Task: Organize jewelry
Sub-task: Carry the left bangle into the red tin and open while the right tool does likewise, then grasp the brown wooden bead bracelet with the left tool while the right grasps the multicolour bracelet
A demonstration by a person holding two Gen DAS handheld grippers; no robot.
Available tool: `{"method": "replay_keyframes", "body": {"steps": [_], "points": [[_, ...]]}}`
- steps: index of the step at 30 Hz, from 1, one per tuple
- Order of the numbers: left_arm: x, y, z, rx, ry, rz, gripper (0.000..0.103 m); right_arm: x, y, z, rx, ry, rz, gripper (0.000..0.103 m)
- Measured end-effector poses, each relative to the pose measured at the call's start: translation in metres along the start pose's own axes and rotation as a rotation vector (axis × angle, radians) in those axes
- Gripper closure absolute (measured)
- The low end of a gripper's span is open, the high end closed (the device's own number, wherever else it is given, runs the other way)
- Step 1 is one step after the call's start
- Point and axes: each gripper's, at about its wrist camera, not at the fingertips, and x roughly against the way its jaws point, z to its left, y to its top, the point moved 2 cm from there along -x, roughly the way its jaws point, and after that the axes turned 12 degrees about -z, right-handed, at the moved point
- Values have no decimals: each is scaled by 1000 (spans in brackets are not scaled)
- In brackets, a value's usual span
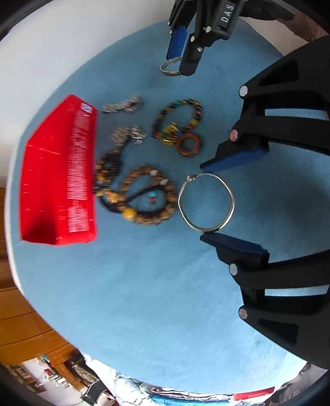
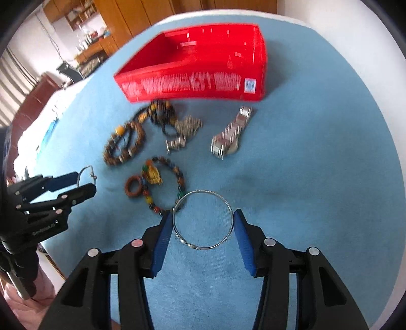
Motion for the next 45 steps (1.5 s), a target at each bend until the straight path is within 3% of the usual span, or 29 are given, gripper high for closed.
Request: {"method": "replay_keyframes", "body": {"steps": [4, 9, 14, 18, 23, 32, 37, 45], "points": [[9, 28, 5, 17, -18, -65, 55, 3, 32, 12, -20, 24, -67, 54], [1, 88, -6, -8, -20, -152, 55, -8, 95, 14, -32, 51, -142, 54], [-40, 142, -9, 12, -28, -148, 55, -44, 155, 16, -32, 38, -174, 54], [-80, 171, -7, 33, -33, -111, 55, -85, 185, 18, -20, 22, -138, 54], [-114, 183, -6, 31, -30, -67, 54, -121, 195, 15, -20, 11, -89, 54], [-132, 187, 3, 46, -28, -32, 50, -132, 188, 13, 8, -28, -72, 52], [-117, 185, 7, 44, -38, -65, 43, -123, 188, 12, 5, -23, -92, 51], [-70, 165, 18, 44, -33, -130, 43, -82, 171, 10, -24, 10, -146, 51]]}}
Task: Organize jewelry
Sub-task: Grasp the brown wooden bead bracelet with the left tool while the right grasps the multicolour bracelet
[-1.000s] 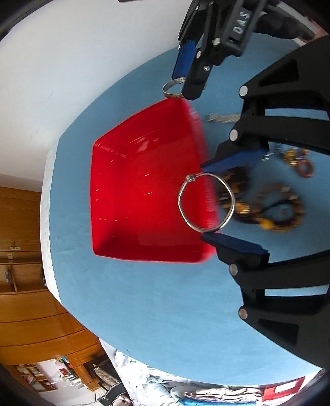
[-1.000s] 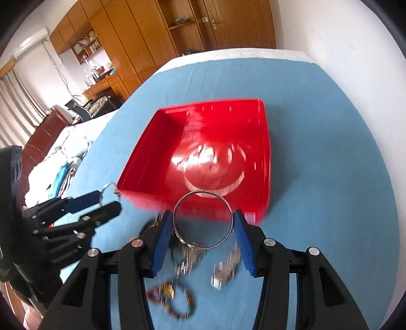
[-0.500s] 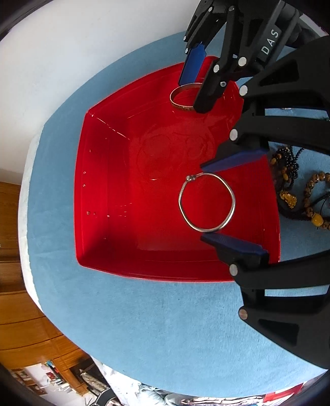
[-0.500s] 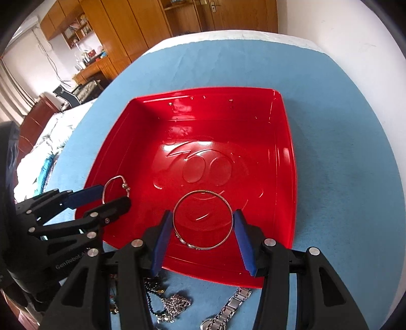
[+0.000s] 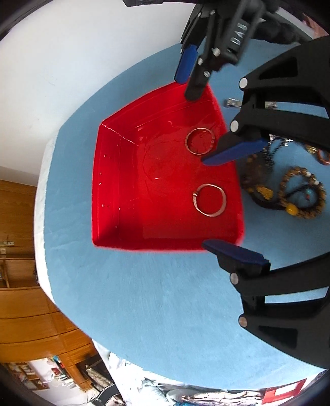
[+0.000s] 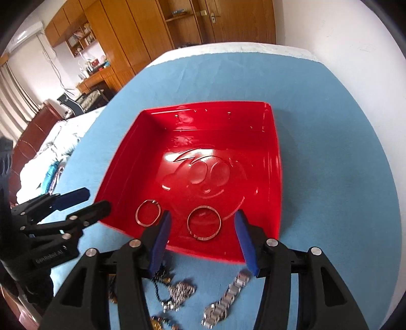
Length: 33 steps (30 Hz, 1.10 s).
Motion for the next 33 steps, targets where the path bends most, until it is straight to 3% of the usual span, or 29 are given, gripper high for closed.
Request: {"method": "replay_keyframes", "body": {"steps": [6, 16, 20, 25, 33], "points": [[31, -41, 14, -10, 14, 6, 44, 28, -32, -8, -28, 16, 10, 51], [10, -107, 29, 31, -15, 172, 54, 27, -87, -20, -77, 41, 111, 57], [2, -111, 28, 41, -30, 187, 57, 24, -98, -20, -78, 40, 128, 57], [-12, -111, 26, 48, -38, 209, 71, 19, -107, -17, -78, 47, 146, 57], [-37, -104, 19, 43, -29, 222, 73, 10, -112, -10, -65, 67, 170, 57]]}}
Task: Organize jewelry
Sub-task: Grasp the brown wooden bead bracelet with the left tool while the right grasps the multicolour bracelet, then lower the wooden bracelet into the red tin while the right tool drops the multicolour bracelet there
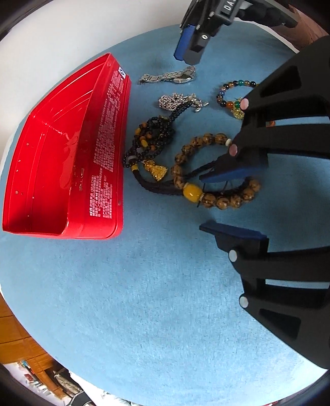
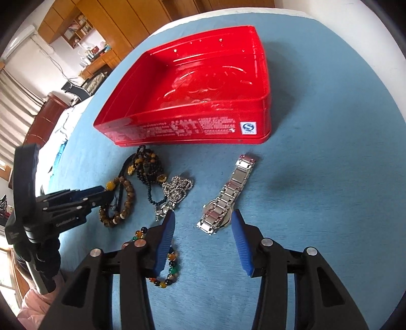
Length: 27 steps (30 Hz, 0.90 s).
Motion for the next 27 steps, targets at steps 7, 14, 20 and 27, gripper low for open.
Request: {"method": "replay_keyframes", "body": {"steps": [7, 14, 20, 27], "points": [[-14, 2, -14, -16, 15, -11, 93, -7, -7, 13, 30, 7, 18, 57], [5, 1, -7, 29, -28, -50, 93, -1, -12, 17, 40, 16, 14, 57], [37, -10, -2, 37, -61, -107, 93, 9, -17, 29, 76, 53, 12, 65], [47, -27, 3, 54, -89, -113, 93, 0, -31, 38, 97, 66, 78, 71]]}}
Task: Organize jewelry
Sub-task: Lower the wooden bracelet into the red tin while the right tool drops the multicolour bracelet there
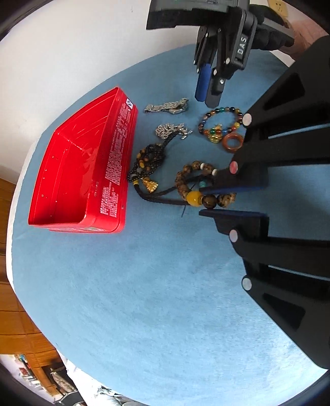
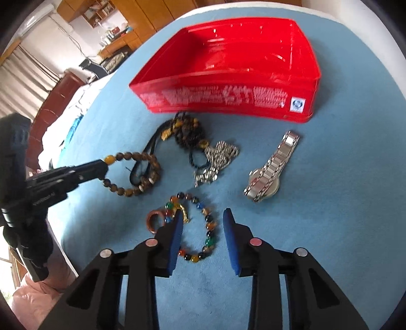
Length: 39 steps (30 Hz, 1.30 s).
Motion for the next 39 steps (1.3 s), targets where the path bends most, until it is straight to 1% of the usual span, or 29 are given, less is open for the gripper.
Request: {"method": "replay_keyframes", "body": {"steps": [6, 11, 14, 15, 16, 18, 20, 22, 26, 28, 32, 39], "points": [[-3, -9, 11, 11, 19, 50, 93, -12, -6, -2, -6, -9, 42, 77], [-23, -12, 12, 5, 50, 87, 92, -20, -6, -2, 6, -21, 51, 79], [-31, -11, 5, -11, 60, 88, 88, -23, -6, -1, 23, -36, 50, 83], [-32, -11, 4, -15, 59, 89, 84, -24, -5, -1, 30, -42, 46, 84], [-33, -11, 2, -23, 61, 90, 82, -26, -3, 0, 39, -50, 43, 87], [-37, -10, -4, -44, 85, 85, 82, -27, -4, 2, 54, -65, 31, 91], [-41, -10, -9, -57, 99, 79, 83, -25, -5, 2, 57, -70, 17, 95], [-43, -9, -12, -55, 120, 70, 93, -23, -6, -1, 40, -59, 4, 95], [-37, -8, -8, -20, 96, 64, 93, -15, -9, -5, -2, 2, -3, 96], [-30, -8, -6, -11, 81, 52, 93, -6, -10, -4, -1, 4, -22, 96], [-5, -3, -11, -5, 55, -6, 94, 13, -6, -3, 8, 11, -64, 96], [37, 6, -29, -41, 11, -104, 94, 50, 11, 14, 48, -3, -136, 96]]}}
